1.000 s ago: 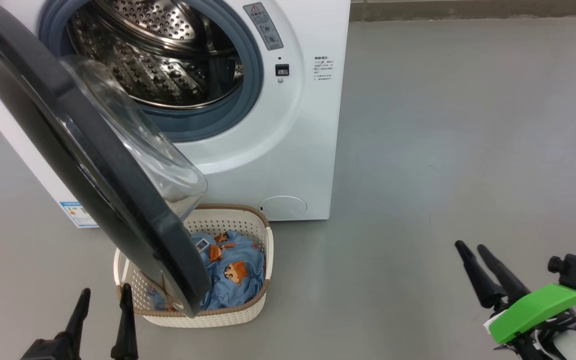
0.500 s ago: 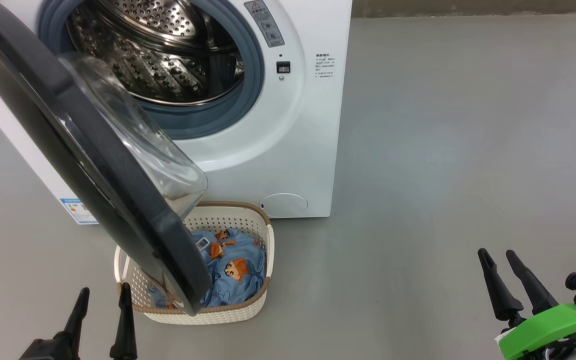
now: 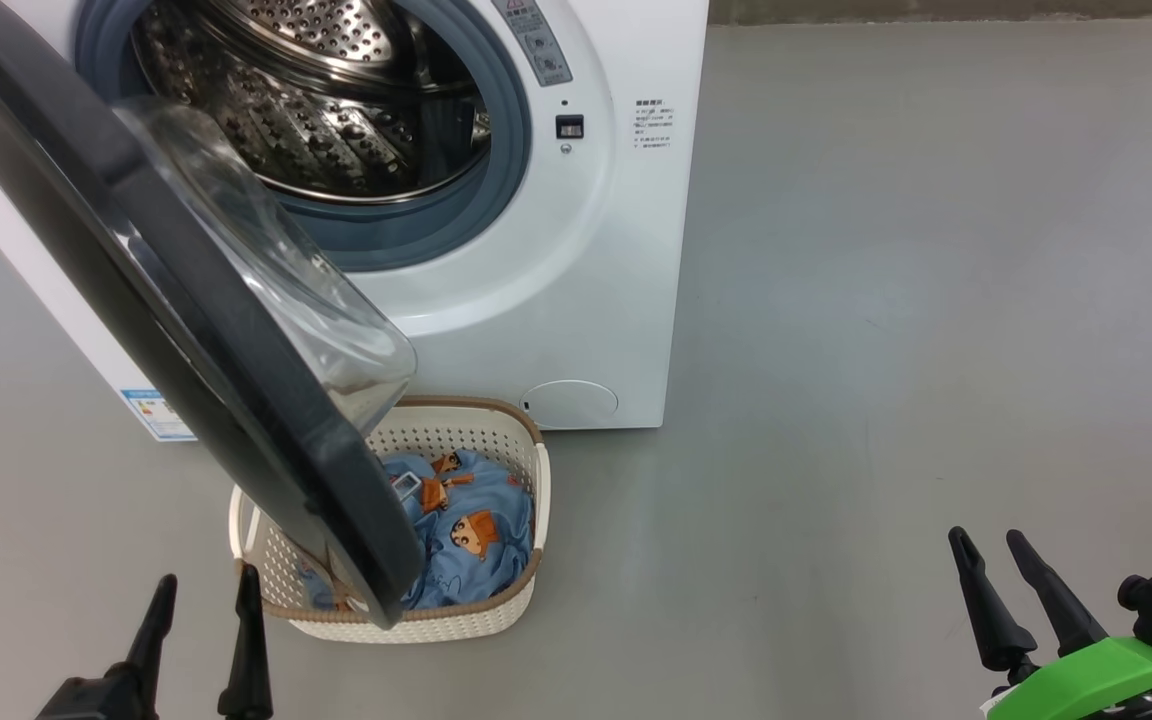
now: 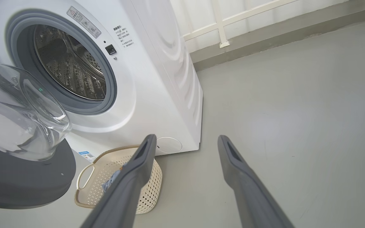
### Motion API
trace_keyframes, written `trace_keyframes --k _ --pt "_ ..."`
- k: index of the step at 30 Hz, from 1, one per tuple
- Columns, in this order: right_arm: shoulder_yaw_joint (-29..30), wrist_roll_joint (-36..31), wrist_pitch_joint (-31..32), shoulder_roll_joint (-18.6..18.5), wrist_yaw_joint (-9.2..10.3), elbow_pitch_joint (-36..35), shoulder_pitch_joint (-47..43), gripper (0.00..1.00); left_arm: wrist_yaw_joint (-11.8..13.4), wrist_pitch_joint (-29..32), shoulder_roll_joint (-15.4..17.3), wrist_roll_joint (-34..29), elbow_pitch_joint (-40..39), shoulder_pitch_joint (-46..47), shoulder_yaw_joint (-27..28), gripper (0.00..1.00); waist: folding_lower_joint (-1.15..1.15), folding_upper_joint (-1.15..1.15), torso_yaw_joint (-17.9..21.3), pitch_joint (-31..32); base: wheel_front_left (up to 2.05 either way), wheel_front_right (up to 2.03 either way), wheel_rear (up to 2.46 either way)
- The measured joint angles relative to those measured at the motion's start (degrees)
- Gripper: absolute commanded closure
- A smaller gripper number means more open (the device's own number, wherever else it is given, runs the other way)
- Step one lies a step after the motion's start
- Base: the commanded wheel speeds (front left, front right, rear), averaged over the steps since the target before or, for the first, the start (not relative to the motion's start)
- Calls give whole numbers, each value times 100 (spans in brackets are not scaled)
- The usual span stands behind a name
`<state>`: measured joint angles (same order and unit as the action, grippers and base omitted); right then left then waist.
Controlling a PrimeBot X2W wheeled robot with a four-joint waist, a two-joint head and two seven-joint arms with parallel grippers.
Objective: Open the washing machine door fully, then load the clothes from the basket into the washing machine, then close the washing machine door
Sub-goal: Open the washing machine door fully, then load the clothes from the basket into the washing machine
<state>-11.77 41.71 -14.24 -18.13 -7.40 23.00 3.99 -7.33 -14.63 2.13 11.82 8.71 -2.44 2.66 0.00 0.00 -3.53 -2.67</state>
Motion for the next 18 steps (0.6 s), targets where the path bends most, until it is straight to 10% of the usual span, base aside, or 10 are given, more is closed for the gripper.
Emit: trace_keyframes --k 8,9,10,13,18 --pt "22 -187 0 2 -1 9 0 0 -1 0 0 244 -47 24 181 0 0 0 -27 14 0 0 0" --pt "23 -204 0 2 -1 5 0 0 0 0 -1 334 -75 42 233 15 0 0 -33 18 0 0 0" --pt "31 -248 0 3 -1 4 -1 0 0 0 -1 385 -120 66 288 52 0 0 -40 23 0 0 0" --pt "59 -301 0 11 -1 -10 -5 0 0 -1 -2 528 -293 163 458 100 0 0 -65 32 0 0 0" --pt "121 -453 0 38 -1 -35 -17 0 67 -1 -3 709 -848 282 697 100 0 0 -102 54 0 0 0"
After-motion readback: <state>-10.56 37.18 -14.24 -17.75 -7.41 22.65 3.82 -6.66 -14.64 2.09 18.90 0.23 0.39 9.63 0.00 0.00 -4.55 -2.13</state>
